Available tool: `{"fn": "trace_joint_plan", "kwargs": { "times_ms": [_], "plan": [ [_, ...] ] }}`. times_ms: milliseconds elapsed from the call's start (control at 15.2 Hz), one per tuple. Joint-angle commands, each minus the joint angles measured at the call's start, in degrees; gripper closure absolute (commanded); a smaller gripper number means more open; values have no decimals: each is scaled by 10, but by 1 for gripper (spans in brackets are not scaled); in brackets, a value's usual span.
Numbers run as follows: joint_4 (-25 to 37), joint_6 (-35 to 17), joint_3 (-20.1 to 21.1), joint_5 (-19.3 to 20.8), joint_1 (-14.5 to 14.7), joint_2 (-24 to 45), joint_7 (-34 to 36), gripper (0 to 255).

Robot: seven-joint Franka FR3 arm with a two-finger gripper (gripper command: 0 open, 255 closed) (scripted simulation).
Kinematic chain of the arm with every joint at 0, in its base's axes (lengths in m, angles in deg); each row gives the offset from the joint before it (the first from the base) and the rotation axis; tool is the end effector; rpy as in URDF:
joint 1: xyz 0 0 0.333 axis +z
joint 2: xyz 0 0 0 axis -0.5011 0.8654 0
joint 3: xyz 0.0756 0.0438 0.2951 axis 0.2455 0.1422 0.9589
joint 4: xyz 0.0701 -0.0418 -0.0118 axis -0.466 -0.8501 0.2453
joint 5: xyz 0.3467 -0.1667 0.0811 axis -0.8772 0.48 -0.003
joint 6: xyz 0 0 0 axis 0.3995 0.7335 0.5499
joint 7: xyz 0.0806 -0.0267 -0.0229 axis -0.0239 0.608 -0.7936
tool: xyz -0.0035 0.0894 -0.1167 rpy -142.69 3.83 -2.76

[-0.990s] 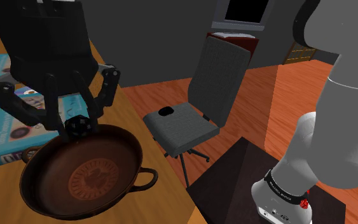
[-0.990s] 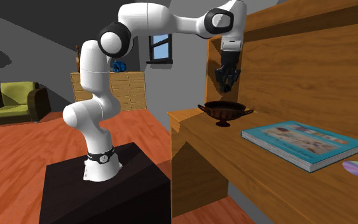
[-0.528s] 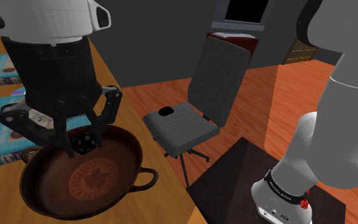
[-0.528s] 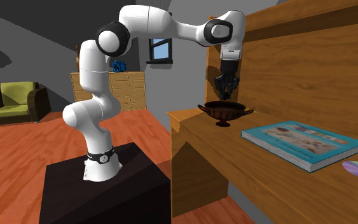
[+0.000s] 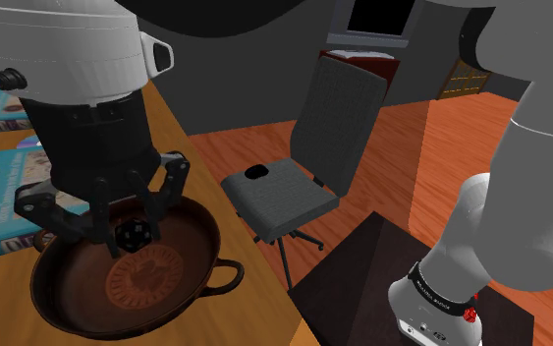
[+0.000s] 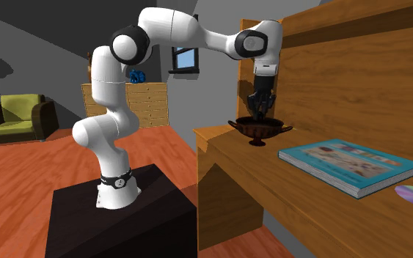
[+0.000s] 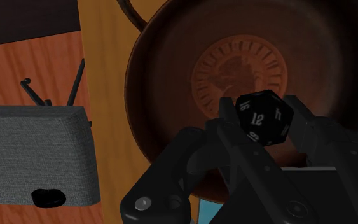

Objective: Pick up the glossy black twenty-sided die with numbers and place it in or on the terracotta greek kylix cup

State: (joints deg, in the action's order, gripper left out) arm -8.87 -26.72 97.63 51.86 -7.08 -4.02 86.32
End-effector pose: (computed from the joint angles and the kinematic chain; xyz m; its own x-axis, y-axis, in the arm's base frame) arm 0.3304 0.5143 0.4833 0.9917 -0.1109 -0.0658 -0.1108 -0.9938 0.0052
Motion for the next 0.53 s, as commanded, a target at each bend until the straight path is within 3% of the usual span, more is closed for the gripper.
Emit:
{"fn": "trace_joint_plan", "kwargs": {
  "times_ms": [0, 132, 198, 462],
  "plan": [
    [-1, 0, 0, 0, 0, 0, 0, 255],
    [0, 0, 0, 0, 0, 0, 0, 255],
    [0, 0, 0, 0, 0, 0, 0, 0],
    [0, 0, 0, 0, 0, 0, 0, 0]
  ]
}}
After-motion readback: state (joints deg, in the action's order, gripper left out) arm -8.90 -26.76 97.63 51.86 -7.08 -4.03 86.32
